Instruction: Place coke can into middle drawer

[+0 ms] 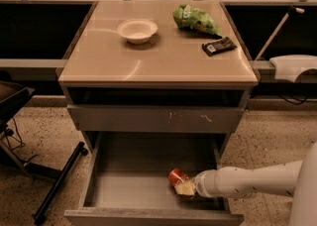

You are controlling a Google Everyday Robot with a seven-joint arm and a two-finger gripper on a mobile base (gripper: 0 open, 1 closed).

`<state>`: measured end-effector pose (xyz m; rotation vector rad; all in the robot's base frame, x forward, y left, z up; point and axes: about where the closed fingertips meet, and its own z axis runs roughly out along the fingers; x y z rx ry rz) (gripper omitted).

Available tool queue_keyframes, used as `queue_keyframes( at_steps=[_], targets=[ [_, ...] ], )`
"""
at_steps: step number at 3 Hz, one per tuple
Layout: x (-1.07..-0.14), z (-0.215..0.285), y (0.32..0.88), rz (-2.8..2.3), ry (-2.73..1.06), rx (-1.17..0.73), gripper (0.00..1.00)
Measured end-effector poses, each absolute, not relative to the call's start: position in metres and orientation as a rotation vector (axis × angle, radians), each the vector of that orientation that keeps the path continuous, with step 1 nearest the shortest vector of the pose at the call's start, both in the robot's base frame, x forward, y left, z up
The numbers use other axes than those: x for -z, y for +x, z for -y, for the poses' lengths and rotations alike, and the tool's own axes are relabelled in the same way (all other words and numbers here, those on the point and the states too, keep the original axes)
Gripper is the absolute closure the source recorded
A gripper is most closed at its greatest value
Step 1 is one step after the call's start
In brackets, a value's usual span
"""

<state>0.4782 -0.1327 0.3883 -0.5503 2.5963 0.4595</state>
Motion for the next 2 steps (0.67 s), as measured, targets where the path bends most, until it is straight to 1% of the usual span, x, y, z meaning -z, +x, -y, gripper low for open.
queue_keyframes(
  at_steps=[1,2],
  targets=[
    [-0.3882,0.1327,0.4782,-2.596,-0.550,-0.460,0.81],
    [-0.3882,0.1327,0.4782,-2.596,-0.550,-0.460,0.58]
  ],
)
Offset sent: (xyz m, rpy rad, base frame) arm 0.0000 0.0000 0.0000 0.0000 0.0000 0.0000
